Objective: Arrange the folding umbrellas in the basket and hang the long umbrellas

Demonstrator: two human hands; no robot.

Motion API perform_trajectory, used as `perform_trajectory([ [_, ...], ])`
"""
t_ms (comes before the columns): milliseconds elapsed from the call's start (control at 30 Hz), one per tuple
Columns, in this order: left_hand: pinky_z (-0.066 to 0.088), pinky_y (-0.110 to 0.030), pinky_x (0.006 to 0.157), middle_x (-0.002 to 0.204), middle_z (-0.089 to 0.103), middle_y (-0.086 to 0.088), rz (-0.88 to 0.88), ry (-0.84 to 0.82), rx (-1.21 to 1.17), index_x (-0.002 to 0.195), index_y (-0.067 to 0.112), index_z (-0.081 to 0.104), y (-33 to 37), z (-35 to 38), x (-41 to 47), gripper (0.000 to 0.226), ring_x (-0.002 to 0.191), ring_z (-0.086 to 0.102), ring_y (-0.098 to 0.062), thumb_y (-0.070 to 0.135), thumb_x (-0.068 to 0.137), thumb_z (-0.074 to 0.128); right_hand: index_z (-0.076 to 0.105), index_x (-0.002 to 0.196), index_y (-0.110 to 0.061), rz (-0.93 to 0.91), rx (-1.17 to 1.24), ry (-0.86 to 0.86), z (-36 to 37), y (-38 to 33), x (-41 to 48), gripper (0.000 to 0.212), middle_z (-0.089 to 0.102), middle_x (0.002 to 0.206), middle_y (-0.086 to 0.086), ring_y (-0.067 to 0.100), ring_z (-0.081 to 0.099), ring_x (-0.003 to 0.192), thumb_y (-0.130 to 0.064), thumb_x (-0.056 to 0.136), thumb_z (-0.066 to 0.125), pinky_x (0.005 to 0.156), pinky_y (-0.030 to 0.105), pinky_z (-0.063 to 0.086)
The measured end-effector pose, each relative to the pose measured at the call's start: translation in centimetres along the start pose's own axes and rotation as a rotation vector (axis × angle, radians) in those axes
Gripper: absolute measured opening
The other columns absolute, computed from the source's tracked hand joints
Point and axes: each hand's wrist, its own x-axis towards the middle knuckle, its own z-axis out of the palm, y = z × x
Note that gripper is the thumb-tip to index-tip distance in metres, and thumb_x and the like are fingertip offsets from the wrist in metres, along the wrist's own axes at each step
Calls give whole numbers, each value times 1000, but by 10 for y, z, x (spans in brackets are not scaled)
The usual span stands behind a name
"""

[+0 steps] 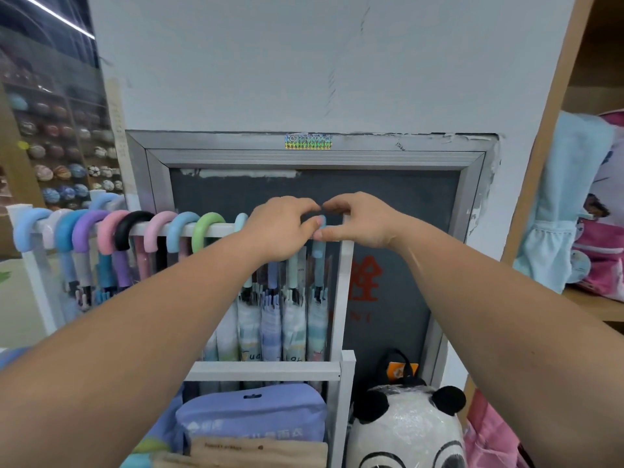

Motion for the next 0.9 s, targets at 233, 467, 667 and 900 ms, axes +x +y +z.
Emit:
perform_trajectory([
  [233,41,-50,104,142,55,-5,-10,72,66,146,31,42,-2,-17,-31,52,132,47,-33,51,99,47,50,144,-20,87,-35,150,-3,-10,-46,75,52,147,-3,16,49,134,-58,82,72,107,31,41],
  [467,43,-51,101,135,55,-9,-34,41,148,143,30,45,10,-31,-84,54,125,46,-37,54,95,53,45,146,-28,215,-228,296,-7,-21,-113,74,45,152,0,25,43,138,-59,82,68,110,47,40],
  [667,40,-50,104,143,50,-9,-76,-6,249,145,32,43,51,-56,-141,62,132,42,-37,62,91,53,42,146,-31,228,-397,303,-30,-37,-191,72,43,151,2,29,45,135,-60,84,64,105,50,44],
  [900,44,-51,100,141,52,-12,-124,-13,293,141,29,48,120,-62,-223,64,127,47,-39,63,88,58,51,140,-29,196,-391,269,-40,-40,-307,65,50,144,3,29,50,129,-58,84,65,102,49,46],
])
